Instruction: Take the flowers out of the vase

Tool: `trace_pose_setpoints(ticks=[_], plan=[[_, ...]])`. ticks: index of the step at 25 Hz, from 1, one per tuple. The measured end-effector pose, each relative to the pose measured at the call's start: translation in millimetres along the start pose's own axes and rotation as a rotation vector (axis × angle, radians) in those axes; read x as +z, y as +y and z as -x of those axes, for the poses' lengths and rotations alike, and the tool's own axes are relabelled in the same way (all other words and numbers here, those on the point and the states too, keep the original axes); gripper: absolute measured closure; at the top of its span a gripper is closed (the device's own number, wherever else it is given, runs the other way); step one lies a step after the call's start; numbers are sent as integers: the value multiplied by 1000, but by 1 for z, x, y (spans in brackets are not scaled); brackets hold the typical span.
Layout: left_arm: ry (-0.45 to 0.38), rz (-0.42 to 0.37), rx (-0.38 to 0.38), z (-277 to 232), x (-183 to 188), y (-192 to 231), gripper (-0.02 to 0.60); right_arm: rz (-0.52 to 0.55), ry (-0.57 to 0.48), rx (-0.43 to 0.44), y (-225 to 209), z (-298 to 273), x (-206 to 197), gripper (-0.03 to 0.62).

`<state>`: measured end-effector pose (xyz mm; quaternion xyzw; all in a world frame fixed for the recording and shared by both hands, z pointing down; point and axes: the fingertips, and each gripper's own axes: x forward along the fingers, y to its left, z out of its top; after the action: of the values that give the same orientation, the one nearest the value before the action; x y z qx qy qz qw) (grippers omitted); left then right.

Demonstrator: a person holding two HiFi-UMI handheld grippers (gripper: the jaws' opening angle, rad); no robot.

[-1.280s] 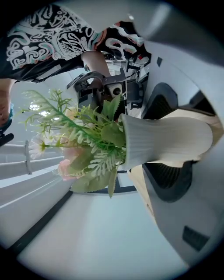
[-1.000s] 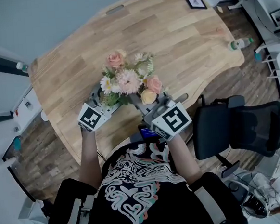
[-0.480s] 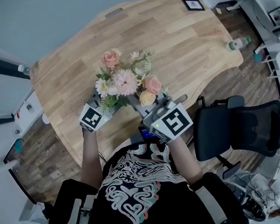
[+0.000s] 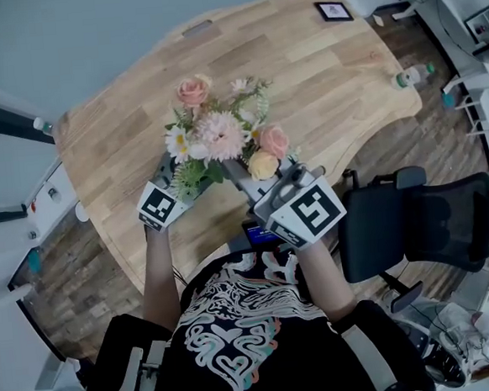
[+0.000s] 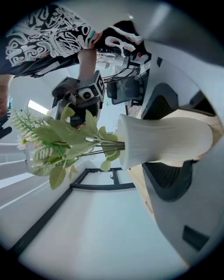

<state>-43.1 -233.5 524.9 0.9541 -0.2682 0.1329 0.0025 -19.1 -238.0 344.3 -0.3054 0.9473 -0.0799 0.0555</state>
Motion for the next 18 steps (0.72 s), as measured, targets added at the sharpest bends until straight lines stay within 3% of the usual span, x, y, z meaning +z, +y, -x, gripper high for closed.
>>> trace_pose_setpoints(ticks=[18], plan=[[-19, -1, 37, 3, 1, 4, 268, 1, -69, -60, -9, 13, 49, 502]])
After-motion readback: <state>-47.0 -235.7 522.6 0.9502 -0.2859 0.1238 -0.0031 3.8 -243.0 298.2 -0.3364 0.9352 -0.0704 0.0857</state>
